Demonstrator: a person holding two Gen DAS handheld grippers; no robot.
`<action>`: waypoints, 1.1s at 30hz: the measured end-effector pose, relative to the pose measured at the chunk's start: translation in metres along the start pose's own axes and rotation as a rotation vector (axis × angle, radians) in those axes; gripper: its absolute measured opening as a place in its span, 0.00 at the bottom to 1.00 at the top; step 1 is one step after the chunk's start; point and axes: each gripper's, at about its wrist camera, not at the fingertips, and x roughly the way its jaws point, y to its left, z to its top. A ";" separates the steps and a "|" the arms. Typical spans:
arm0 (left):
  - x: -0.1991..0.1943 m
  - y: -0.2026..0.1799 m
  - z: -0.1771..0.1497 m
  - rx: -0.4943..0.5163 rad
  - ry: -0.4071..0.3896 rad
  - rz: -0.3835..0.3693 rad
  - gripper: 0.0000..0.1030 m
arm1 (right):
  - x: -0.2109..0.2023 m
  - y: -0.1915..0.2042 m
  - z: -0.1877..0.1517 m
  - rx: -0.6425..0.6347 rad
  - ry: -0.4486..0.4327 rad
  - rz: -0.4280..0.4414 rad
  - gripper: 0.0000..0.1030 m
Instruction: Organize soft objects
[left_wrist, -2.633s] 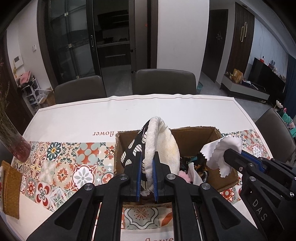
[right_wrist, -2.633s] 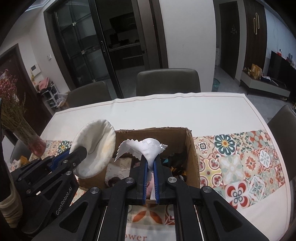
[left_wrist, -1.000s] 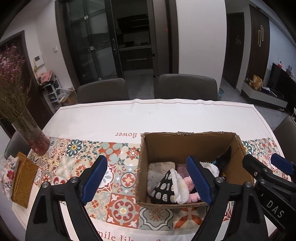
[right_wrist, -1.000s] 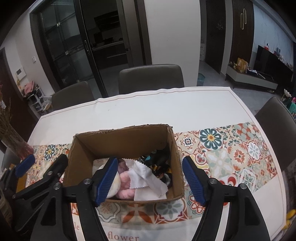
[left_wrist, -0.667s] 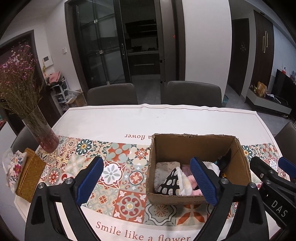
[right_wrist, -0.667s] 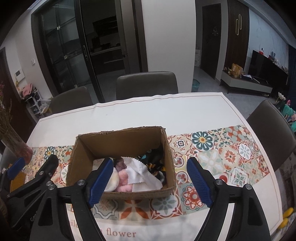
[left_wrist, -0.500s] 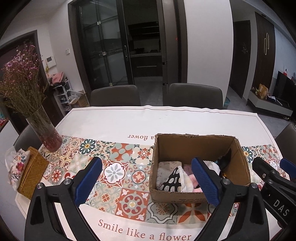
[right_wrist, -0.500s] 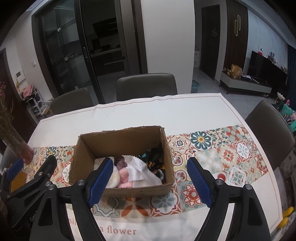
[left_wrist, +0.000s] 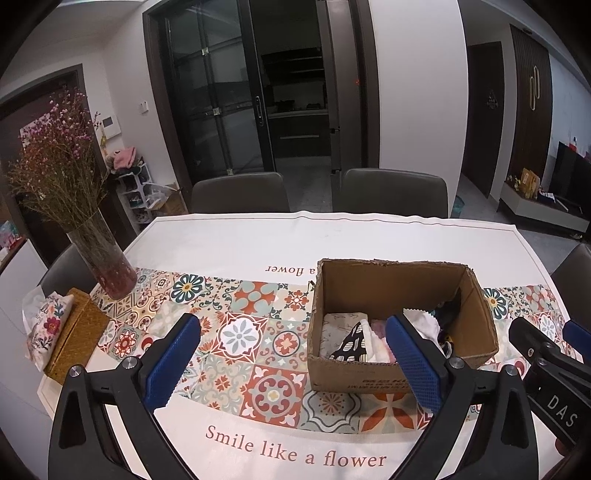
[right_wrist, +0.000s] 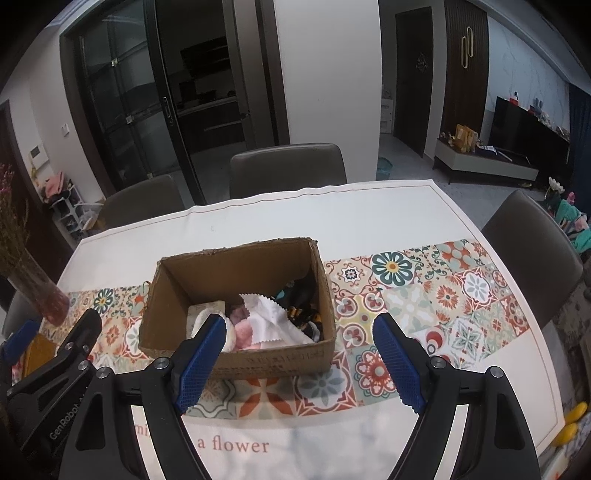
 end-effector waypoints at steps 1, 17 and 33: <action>-0.001 0.000 -0.001 0.000 0.001 0.000 0.99 | -0.001 -0.001 -0.001 0.000 0.000 0.000 0.80; -0.035 0.009 -0.025 -0.010 -0.019 0.006 0.99 | -0.032 -0.002 -0.024 -0.032 -0.045 -0.017 0.80; -0.055 0.023 -0.056 -0.017 -0.013 0.016 0.99 | -0.049 -0.003 -0.053 -0.052 -0.046 -0.026 0.80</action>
